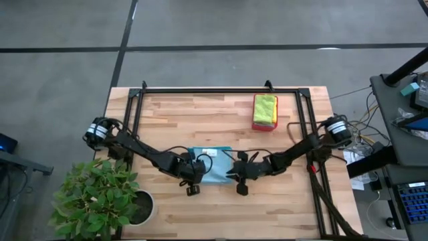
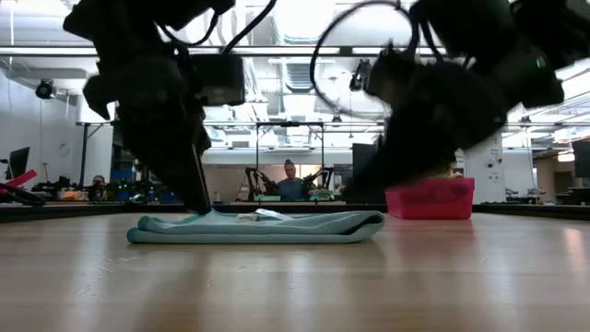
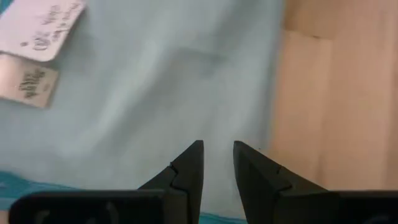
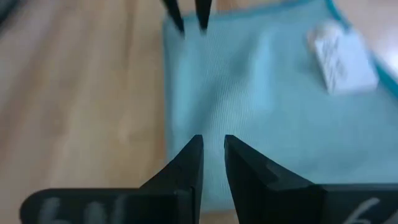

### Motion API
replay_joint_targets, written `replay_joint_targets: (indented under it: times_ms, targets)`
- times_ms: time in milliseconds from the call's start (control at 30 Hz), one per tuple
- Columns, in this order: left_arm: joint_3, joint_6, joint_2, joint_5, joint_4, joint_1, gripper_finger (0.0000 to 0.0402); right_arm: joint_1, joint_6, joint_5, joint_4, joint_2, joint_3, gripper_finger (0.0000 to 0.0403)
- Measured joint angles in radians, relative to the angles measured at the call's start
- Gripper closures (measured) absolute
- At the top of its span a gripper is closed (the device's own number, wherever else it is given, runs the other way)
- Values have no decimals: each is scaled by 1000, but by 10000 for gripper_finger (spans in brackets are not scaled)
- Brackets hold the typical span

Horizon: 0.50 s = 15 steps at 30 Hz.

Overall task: Fold microfiber towels
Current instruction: Fold the blue microfiber towel

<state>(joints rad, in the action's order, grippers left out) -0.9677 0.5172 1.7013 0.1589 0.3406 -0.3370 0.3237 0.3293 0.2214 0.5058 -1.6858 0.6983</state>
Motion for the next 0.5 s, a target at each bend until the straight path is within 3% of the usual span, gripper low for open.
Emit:
replay_joint_targets:
  times_ms: [167, 500]
  targets:
    - [32, 23, 8, 19, 1, 0, 329, -1, 28, 7, -7, -83, -1, 347]
    - [43, 54, 27, -39, -15, -27, 329, -1, 41, -21, -201, -34, 4, 347]
